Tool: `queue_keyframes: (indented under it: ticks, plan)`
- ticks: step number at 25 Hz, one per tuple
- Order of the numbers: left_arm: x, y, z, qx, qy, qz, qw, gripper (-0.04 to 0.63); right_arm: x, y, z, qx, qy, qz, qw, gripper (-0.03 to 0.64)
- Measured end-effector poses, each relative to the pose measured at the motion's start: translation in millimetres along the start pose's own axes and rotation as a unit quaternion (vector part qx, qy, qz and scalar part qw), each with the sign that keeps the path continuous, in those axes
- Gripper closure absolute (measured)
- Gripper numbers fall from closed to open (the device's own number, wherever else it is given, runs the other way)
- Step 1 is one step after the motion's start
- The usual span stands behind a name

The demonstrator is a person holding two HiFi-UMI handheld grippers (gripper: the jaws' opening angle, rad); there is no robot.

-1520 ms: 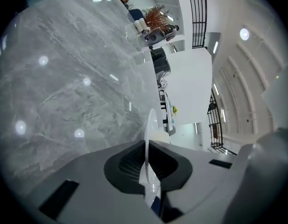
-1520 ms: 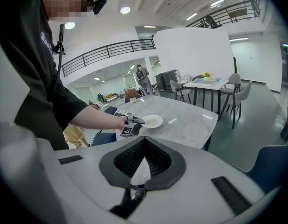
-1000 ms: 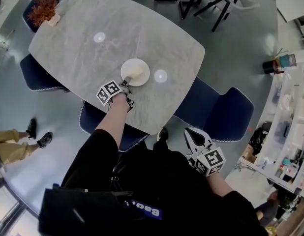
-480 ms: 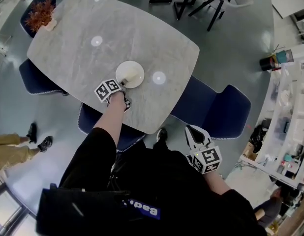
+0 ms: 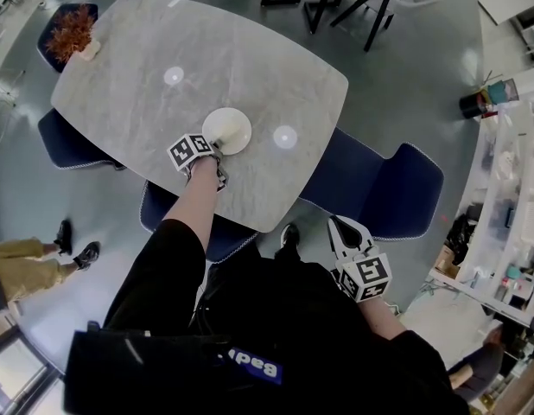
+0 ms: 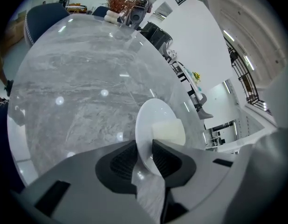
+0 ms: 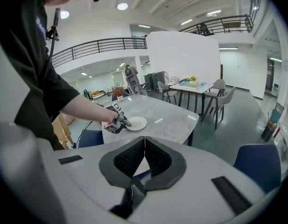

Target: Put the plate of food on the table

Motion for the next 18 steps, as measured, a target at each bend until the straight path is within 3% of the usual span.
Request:
queue_keyframes:
  ticks: [6,12,15,18]
  plan:
    - [-1,0,6,0.026,0.03,-0.023,0.9989,0.497,1,-6,10,0.0,-0.013,-0.007,1.0,0.606]
    - [4,1,12,0.076,0.065,-0.104,0.9895,0.477,2,-10,15,-0.001,-0.027,0.002,1.0,0.606]
    - [7,0,15,0.097,0.064,-0.132,0.9844,0.476,8,-12,17,-0.006,-0.029,0.002,1.0,0.606]
    - [8,0,19,0.096,0.054,-0.13,0.9854,0.476,9,-11,15,-0.002,-0.031,0.001,1.0,0.606]
Point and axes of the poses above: the fingertips, and each gripper's own axes: z backward along the fingers, y to its left, x out of its top, the point moved 7 cm from there along z, backward along the fingers, and after that the axes turned 11 degrees about -x, right-handed, at the moved point
